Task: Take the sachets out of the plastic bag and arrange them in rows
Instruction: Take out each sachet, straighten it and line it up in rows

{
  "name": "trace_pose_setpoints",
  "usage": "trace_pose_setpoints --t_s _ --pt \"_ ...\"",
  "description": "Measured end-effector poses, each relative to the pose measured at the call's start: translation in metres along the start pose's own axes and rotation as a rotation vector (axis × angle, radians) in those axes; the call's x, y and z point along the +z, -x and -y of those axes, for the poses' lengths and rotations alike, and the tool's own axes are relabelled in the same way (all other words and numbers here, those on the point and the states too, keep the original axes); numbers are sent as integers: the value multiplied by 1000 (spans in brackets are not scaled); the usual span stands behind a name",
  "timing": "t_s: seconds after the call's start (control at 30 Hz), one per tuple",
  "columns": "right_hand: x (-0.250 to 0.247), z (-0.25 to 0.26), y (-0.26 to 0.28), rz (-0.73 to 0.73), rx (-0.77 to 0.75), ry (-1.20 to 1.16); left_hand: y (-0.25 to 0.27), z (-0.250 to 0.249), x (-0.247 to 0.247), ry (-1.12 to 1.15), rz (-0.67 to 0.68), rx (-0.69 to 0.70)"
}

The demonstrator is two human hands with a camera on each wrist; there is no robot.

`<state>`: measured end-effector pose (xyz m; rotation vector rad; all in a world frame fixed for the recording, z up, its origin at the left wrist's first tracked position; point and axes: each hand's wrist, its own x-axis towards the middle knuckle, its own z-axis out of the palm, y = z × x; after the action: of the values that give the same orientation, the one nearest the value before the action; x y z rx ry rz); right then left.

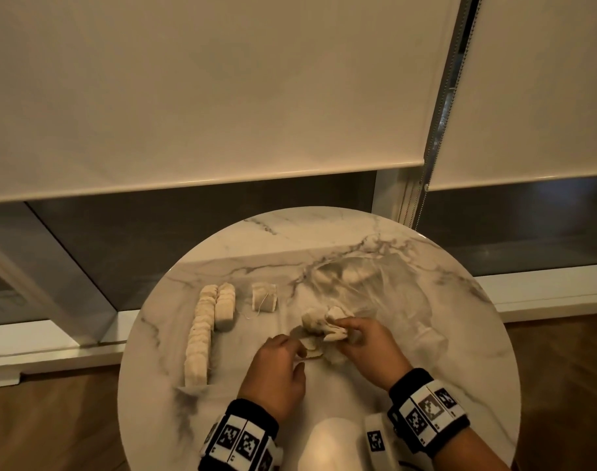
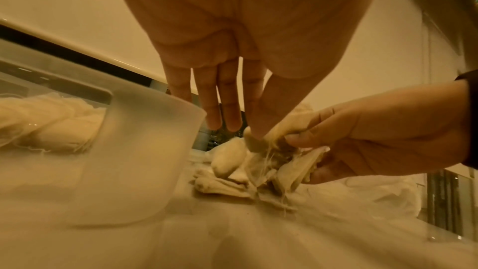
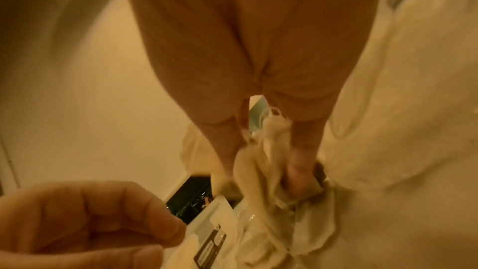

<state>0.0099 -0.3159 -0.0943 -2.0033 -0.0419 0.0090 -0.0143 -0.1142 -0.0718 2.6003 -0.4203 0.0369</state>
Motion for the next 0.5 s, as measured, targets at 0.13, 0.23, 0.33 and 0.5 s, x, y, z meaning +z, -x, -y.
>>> trace_pose_setpoints --t_s 0.13,0.23,0.33,0.5 --pt "-11 8 7 120 31 66 -1 -10 1 6 -43 24" --pt "-22 10 11 75 112 22 -2 -18 6 11 -35 7" --pt "-30 3 12 -33 175 125 -3 -22 18 -16 58 -45" --pt "-38 -12 13 -76 265 530 -5 -28 31 -68 127 -97"
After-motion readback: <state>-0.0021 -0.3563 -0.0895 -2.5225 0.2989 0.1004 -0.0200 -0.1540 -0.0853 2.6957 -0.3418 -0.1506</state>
